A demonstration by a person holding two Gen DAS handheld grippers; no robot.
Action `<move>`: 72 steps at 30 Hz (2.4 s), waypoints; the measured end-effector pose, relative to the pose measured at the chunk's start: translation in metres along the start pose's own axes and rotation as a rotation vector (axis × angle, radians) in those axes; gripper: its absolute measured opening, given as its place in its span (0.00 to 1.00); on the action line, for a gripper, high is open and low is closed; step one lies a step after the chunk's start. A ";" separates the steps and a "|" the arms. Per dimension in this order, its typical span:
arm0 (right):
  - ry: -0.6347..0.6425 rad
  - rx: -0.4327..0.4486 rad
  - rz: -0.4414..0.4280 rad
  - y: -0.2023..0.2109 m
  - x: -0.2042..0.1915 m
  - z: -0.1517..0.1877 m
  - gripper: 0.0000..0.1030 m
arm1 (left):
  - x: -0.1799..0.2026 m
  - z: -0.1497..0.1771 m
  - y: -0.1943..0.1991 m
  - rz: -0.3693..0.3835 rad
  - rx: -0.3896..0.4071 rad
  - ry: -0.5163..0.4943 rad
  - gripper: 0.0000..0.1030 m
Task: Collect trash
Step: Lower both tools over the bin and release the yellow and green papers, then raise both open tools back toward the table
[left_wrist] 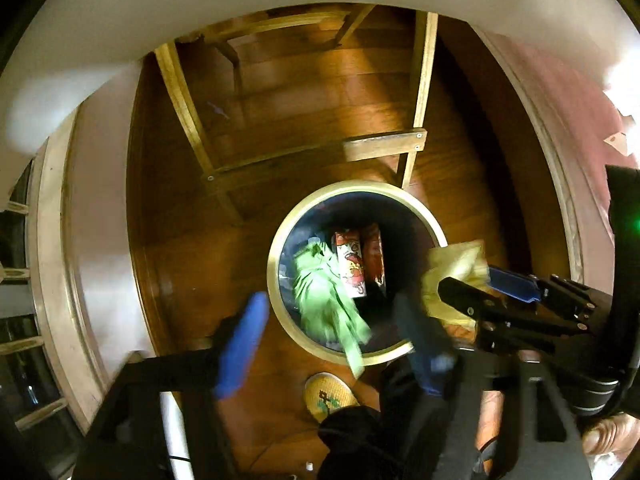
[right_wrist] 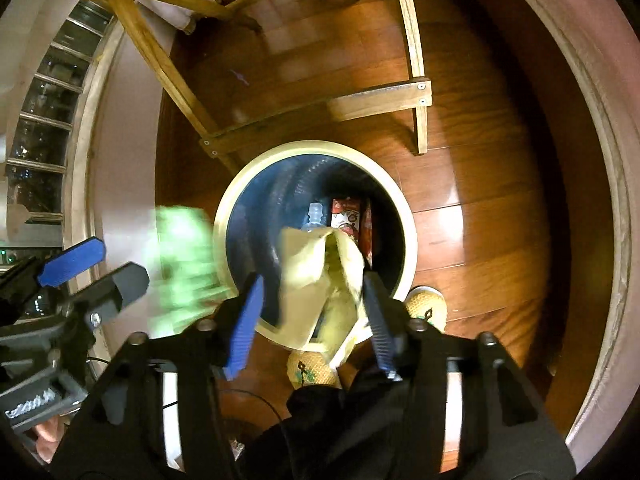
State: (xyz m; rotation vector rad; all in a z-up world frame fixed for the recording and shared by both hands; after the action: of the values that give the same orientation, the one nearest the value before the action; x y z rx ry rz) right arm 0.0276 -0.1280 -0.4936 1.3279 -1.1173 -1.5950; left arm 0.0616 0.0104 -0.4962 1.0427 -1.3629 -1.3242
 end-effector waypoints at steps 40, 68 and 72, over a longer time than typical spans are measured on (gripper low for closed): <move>0.174 0.294 -0.008 0.334 -0.154 0.034 0.55 | -0.062 0.060 0.407 0.031 0.364 0.081 0.85; 0.303 0.554 0.126 0.477 -0.216 -0.026 0.65 | -0.119 0.001 0.495 0.120 0.490 0.215 0.85; 0.329 0.556 0.118 0.481 -0.219 -0.056 0.70 | -0.124 -0.023 0.482 0.147 0.467 0.270 0.85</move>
State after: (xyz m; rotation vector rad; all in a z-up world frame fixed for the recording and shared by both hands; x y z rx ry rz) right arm 0.1296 -0.0880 0.0260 1.7624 -1.4505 -0.9595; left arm 0.1252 0.1540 -0.0230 1.3462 -1.5403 -0.7378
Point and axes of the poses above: each gripper's, at about its wrist camera, not at the fingertips, and y roughly against the way its jaws point, x to its right, z to its underside, the point moved 7 cm from there along -y, roughly the way its jaws point, and after that the axes turned 7 degrees about -x, right-handed, at the moved point
